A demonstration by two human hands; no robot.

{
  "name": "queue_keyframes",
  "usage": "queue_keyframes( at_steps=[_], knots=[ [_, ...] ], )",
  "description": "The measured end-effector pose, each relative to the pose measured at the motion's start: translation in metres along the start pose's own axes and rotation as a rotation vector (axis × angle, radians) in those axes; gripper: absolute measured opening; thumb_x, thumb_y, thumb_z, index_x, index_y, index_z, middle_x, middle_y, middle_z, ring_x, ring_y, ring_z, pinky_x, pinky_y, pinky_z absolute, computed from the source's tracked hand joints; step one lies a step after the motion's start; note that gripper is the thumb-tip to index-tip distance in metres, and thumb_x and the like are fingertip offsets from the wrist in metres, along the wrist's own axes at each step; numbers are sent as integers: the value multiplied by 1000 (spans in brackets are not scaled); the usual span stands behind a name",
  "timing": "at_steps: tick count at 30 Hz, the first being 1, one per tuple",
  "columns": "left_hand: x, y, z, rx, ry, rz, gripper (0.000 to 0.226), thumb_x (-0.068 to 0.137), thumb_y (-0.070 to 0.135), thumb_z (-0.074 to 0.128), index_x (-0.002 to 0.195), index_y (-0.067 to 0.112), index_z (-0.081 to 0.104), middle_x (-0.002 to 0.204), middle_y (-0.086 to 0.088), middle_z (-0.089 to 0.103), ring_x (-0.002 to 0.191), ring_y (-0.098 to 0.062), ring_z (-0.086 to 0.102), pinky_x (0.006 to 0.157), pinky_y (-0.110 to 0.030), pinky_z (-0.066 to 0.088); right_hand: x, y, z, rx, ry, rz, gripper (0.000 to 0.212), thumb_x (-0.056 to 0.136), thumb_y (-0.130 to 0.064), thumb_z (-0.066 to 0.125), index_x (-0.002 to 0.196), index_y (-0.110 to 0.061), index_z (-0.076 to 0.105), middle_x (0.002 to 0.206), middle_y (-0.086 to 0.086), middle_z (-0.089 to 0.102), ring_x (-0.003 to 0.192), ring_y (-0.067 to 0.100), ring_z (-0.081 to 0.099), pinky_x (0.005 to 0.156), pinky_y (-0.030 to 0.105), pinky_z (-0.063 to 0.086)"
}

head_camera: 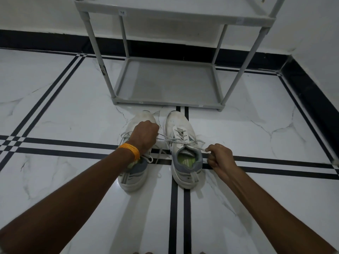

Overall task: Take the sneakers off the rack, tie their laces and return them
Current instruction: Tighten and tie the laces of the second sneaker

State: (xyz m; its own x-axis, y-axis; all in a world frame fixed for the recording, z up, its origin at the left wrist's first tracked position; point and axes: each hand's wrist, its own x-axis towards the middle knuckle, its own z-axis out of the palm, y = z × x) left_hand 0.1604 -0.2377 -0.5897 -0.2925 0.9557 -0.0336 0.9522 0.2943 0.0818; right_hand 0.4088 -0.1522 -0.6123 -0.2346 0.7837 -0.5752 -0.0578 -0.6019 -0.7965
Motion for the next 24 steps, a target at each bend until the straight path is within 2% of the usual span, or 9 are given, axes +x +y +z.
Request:
queue_keyframes(
  at_steps=[3,5,7,9,10,12,16,19,24],
  knots=[
    [5,-9,-8,-181,-47,-18,18,87,20,65,96,7,75,93,-14,74,81,-27,64,73,-31,50,-6,-10,-6,-125,-106,78,33,85,-10,63,64,-18,40,53,-2,34,41,9,22,35,21,18],
    [4,-13,-23,-398,-149,-22,29,82,30,75,107,17,71,97,-3,71,76,-18,64,66,-21,46,-16,-22,-7,-270,-90,59,12,87,-23,63,84,-14,56,73,4,55,49,12,35,41,21,30],
    [1,-7,-35,-683,-170,-18,44,81,29,76,122,27,61,109,6,63,68,-13,65,59,-15,46,-22,-32,-6,-547,51,-142,26,88,-29,63,111,-18,58,106,5,61,72,17,54,61,28,46],
    [-3,12,-39,-844,-118,20,48,87,24,69,132,31,53,126,6,56,68,-10,64,61,-17,51,-32,-39,5,-857,156,-542,35,90,-28,63,123,-21,57,123,1,57,99,19,58,85,34,49],
    [-5,25,-35,-830,-122,68,48,91,23,64,136,30,50,132,4,54,77,-11,65,69,-22,53,-39,-41,16,-969,104,-708,36,90,-27,62,125,-20,57,126,0,56,103,18,58,90,35,48],
    [-10,48,-19,-648,-153,218,39,94,20,55,134,20,53,132,-5,56,102,-21,62,87,-35,52,-47,-34,40,-1237,-94,-819,36,92,-27,60,126,-19,56,124,1,57,102,19,60,88,35,49],
    [-14,56,6,-444,-74,319,25,95,16,51,114,8,65,113,-12,60,99,-27,59,86,-40,50,-47,-17,54,-1782,-139,-837,30,94,-22,58,121,-10,55,114,11,59,95,29,63,75,32,45],
    [-15,47,8,-458,55,300,23,95,16,54,112,6,65,111,-12,61,98,-27,60,82,-36,49,-43,-18,45,-1792,-123,-844,26,91,-20,62,113,-7,59,108,15,57,90,32,62,70,31,40],
    [-21,48,12,-267,98,395,29,92,21,60,118,10,53,114,-11,59,95,-27,59,75,-32,45,-36,-13,43,-1726,-199,-900,28,86,-18,68,111,-8,60,105,14,59,91,31,62,75,34,46]
  ],
)
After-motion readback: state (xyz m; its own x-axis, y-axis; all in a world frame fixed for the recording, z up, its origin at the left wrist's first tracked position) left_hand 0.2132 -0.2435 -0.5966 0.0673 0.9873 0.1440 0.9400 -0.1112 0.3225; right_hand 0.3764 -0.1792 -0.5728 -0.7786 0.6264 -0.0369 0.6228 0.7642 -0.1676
